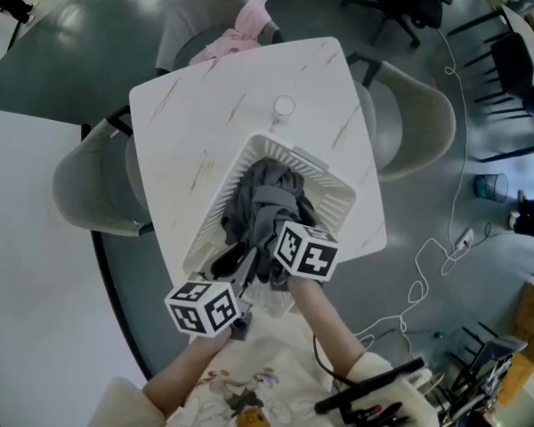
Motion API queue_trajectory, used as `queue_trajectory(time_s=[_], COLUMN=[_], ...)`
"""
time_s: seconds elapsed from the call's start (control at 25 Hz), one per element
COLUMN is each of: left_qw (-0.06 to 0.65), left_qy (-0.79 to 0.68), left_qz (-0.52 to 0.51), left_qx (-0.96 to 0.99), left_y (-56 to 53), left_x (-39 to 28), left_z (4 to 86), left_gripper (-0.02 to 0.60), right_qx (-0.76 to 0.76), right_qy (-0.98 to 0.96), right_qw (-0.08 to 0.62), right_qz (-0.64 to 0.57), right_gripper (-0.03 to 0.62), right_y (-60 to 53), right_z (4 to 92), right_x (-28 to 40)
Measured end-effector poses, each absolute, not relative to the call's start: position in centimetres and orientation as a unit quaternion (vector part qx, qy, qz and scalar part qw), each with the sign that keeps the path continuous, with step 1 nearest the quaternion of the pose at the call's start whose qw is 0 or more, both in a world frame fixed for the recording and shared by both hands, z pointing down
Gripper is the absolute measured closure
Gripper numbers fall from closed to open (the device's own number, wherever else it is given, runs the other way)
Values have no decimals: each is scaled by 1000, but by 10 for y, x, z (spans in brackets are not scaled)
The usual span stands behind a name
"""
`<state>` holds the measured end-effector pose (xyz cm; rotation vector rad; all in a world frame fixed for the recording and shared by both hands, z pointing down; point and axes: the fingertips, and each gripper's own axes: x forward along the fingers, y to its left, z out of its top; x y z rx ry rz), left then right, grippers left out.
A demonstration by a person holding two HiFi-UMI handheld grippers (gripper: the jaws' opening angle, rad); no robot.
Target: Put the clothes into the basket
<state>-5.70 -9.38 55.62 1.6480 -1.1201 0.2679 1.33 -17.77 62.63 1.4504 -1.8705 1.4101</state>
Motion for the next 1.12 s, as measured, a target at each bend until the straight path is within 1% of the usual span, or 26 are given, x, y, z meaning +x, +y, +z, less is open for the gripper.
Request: queue_trajectory(time_s=[0.12,0.32,0.52,0.72,0.92,1.12], left_qw=[537,541,544,552,552,551], left_qy=[-457,-452,-442,-434,-441,-449], left_qz=[124,139,148,144,145,143], left_qx=[698,695,698,697,693,689], left_y=[-98,-109,-119,-131,-143,-150], left_x=[-50,-46,-43,-42,-50,-56], left_z=[568,585,597,606,616,619], left_gripper=[449,450,451,449,451,451], right_qx=[498,476,464,459,454,467], right_qy=[-665,-670,-653,-637,-652,-658], right_qw=[170,173,158,129,126,136], right_qz=[529,544,576,605,594,574], right_gripper=[316,317,316,316,316,316], right_y=[-178,-173,-163,-157,-148,-143], right_z=[625,621,611,589,568,567], right_x=[6,-4,-6,-6,-11,-7])
